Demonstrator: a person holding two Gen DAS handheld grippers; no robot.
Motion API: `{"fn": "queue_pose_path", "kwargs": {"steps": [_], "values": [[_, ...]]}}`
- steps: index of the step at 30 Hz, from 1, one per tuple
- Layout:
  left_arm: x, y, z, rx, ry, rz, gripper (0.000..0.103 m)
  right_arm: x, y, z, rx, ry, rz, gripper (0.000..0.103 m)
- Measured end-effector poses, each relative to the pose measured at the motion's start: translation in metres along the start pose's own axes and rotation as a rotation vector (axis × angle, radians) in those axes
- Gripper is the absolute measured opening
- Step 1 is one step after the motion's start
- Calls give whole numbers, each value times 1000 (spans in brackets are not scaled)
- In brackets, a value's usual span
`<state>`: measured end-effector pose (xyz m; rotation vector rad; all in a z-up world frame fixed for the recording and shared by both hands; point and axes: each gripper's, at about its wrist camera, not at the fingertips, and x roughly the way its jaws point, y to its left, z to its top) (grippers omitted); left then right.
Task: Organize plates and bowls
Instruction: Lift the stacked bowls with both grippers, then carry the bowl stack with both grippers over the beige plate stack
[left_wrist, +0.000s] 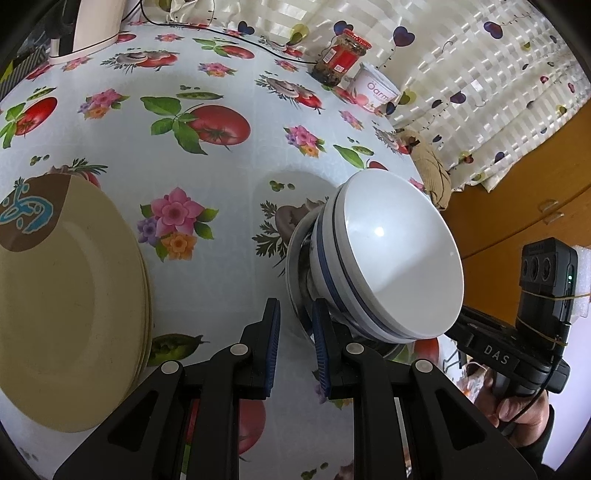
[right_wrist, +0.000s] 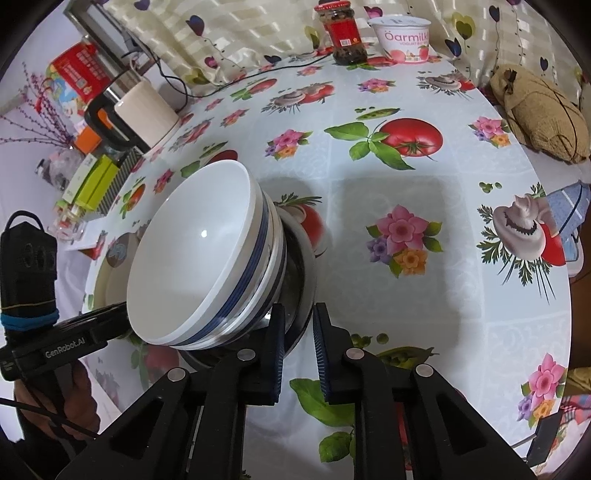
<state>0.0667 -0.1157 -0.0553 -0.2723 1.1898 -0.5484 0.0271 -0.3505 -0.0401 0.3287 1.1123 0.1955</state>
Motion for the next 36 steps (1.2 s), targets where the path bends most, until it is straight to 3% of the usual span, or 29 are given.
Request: {"fn": "queue_pose_path", "kwargs": {"steps": [36], "values": [[-9,-9,3,64,-50,16,14,0,4,3,-4,-20,4,15]]}}
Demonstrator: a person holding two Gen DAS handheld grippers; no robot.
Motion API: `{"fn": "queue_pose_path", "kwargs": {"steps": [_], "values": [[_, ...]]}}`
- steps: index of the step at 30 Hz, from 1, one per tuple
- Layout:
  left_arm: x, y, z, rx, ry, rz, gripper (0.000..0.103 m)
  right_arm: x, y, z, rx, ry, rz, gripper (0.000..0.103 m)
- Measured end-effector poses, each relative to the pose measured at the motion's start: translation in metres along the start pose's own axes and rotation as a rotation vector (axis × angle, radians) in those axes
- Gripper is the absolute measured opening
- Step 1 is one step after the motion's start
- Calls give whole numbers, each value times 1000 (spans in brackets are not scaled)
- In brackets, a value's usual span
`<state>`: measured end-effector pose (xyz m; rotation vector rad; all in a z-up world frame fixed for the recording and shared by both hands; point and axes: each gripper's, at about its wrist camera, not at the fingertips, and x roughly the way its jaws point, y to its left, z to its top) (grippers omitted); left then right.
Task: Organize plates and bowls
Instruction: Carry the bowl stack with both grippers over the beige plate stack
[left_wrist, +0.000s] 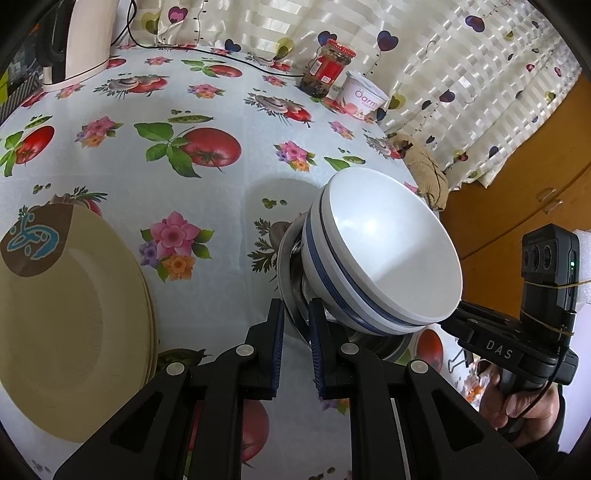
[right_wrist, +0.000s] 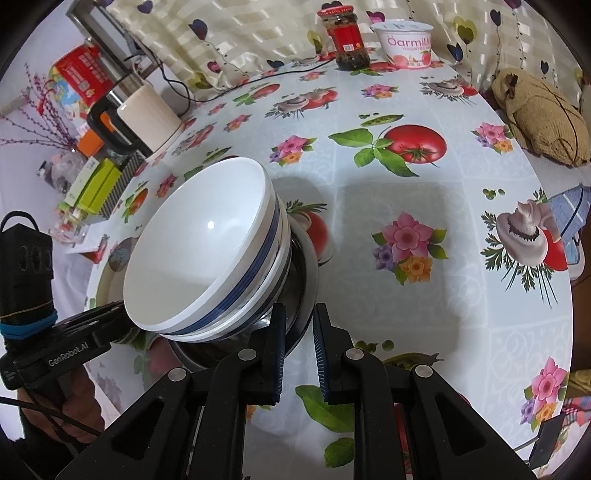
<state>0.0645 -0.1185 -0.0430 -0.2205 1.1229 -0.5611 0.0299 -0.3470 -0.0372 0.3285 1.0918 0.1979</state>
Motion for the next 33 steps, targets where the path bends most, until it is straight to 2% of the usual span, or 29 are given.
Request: {"fn": "queue_pose_path", "kwargs": {"steps": [15,33], "values": [[-23,8,5,-18,-53,13,14,-8,19,9,-46,-24,5,15],[-62,35,0,-70,-127,66,14,-5,64,22,-139,-31,39,15]]}}
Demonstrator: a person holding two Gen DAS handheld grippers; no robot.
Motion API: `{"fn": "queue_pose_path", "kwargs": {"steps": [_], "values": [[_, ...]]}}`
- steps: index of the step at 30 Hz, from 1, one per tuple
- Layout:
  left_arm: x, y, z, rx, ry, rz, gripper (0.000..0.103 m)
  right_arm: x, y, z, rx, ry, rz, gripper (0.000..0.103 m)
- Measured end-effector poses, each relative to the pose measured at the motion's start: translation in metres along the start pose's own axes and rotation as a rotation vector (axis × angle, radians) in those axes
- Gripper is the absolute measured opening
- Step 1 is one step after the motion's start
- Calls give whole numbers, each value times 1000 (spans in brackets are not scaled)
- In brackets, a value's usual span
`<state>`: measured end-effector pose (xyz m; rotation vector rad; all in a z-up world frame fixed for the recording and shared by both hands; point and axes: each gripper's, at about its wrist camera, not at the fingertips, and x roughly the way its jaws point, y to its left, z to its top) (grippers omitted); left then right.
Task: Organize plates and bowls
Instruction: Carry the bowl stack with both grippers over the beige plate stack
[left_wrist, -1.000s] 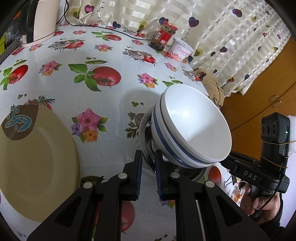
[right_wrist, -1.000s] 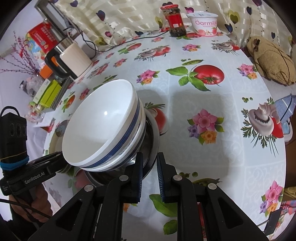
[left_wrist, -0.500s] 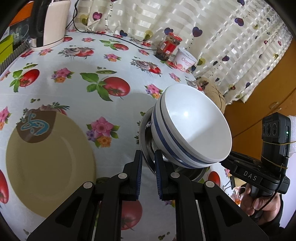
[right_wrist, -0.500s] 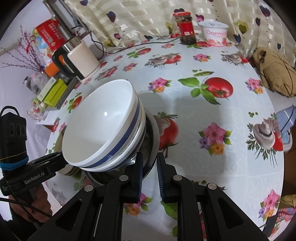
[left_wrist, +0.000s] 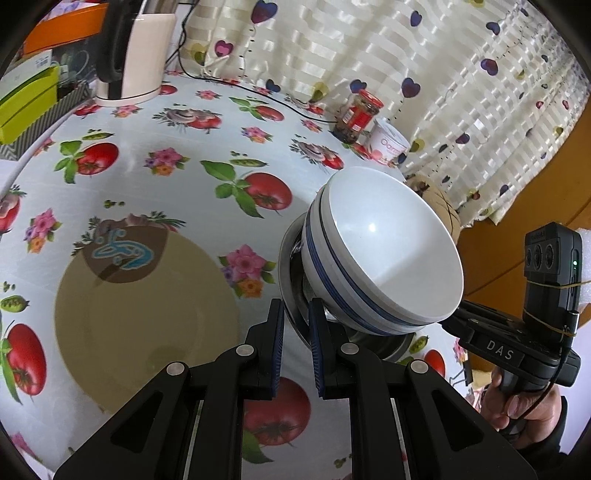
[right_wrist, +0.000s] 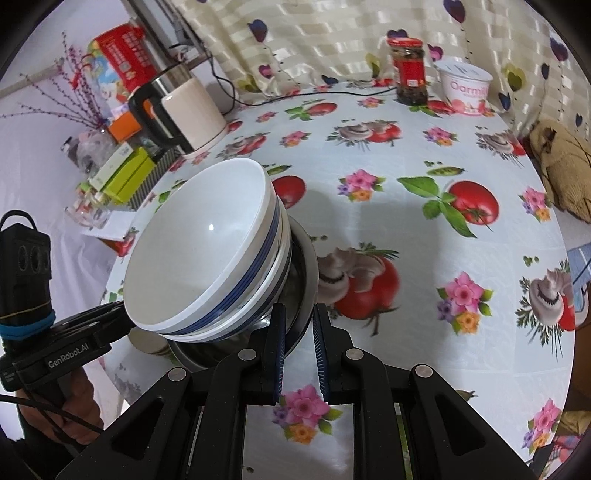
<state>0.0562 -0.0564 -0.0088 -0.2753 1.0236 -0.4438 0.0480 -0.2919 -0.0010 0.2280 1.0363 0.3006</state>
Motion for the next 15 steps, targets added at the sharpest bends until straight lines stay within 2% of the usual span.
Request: {"fn": "queue_pose_path", "kwargs": {"steps": [15], "values": [[-24,35,-5,-67,-45,47,14,17,39,10,-79,21,32,15]]}}
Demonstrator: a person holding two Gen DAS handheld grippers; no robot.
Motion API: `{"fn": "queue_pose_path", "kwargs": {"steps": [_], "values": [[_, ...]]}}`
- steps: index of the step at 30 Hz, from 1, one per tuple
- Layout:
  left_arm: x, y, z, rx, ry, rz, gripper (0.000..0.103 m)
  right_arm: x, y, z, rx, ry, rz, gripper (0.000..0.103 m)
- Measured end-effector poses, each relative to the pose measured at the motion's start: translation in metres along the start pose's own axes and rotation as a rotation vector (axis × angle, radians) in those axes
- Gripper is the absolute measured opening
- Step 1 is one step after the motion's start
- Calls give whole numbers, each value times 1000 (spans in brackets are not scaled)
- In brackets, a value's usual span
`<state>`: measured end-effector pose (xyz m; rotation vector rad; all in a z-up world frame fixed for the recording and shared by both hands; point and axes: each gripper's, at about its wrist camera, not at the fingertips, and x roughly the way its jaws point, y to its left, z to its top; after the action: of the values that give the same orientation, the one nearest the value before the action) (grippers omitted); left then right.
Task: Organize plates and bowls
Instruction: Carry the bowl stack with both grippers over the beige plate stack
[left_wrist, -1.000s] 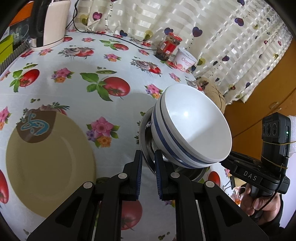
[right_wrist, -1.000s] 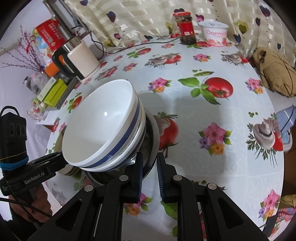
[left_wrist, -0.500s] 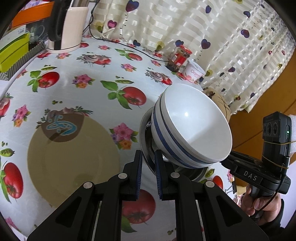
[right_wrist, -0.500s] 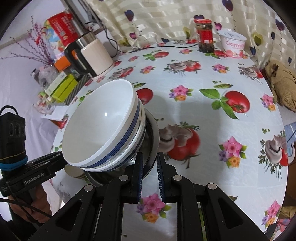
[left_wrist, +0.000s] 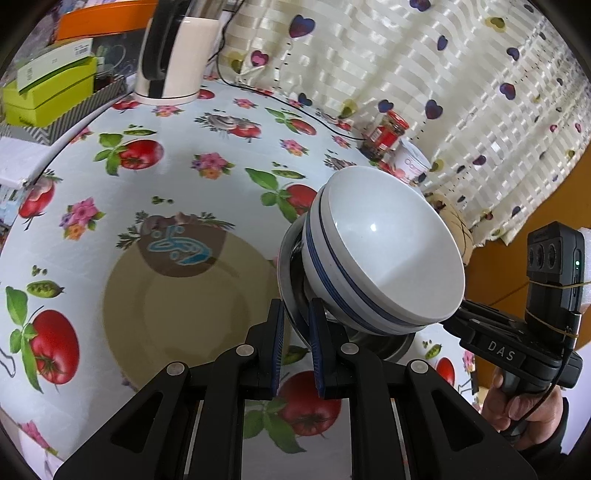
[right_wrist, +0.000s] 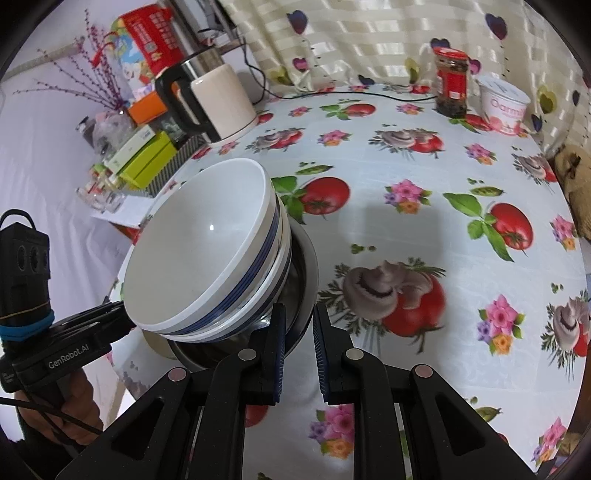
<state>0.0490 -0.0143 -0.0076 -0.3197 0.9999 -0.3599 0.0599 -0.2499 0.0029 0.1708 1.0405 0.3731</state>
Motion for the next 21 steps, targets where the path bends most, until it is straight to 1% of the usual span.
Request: {"fn": "queue_pose_path", "kwargs": {"steps": [21], "values": [[-24,53,-6,-95,-48,76,14,38,55,16,-103,50,51,15]]}}
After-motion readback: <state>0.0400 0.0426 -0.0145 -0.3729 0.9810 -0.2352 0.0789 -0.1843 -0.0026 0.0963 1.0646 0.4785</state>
